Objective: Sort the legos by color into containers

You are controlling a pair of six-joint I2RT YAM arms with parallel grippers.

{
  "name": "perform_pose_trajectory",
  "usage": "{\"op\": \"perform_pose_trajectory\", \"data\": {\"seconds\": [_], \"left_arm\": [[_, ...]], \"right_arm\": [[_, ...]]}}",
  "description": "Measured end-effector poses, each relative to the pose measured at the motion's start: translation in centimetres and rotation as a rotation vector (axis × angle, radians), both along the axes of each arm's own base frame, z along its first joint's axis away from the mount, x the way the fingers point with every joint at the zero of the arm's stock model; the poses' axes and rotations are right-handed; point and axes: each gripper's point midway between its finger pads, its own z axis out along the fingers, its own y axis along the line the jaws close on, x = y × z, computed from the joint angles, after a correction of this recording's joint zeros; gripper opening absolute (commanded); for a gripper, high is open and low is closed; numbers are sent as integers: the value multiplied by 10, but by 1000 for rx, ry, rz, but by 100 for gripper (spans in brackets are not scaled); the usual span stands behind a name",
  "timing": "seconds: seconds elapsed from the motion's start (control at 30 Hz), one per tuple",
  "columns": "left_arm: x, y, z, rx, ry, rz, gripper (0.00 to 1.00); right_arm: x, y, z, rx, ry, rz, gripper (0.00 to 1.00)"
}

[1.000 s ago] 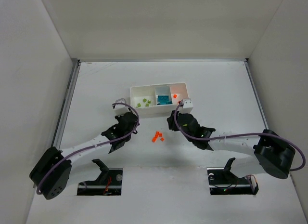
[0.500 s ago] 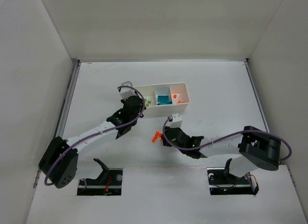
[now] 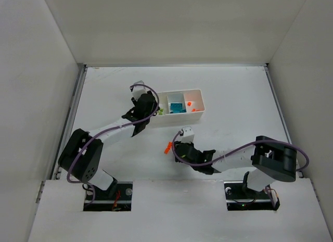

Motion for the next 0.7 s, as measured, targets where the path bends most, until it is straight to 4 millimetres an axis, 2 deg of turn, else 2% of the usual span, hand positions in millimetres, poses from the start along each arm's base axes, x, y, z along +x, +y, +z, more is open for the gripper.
{"op": "perform_pose_trajectory", "data": {"seconds": [0.2, 0.37, 0.53, 0.7], "left_arm": [[-8, -7, 9, -21, -21, -33, 44], [-38, -8, 19, -45, -52, -80, 44], [-63, 4, 14, -47, -50, -95, 44], [-75, 14, 5, -41, -34, -94, 44]], "right_arm": [[2, -2, 0, -39, -15, -3, 46], [0, -2, -1, -85, -26, 23, 45], [1, -1, -2, -140, -40, 56, 44], [3, 5, -3, -188, -51, 97, 42]]}}
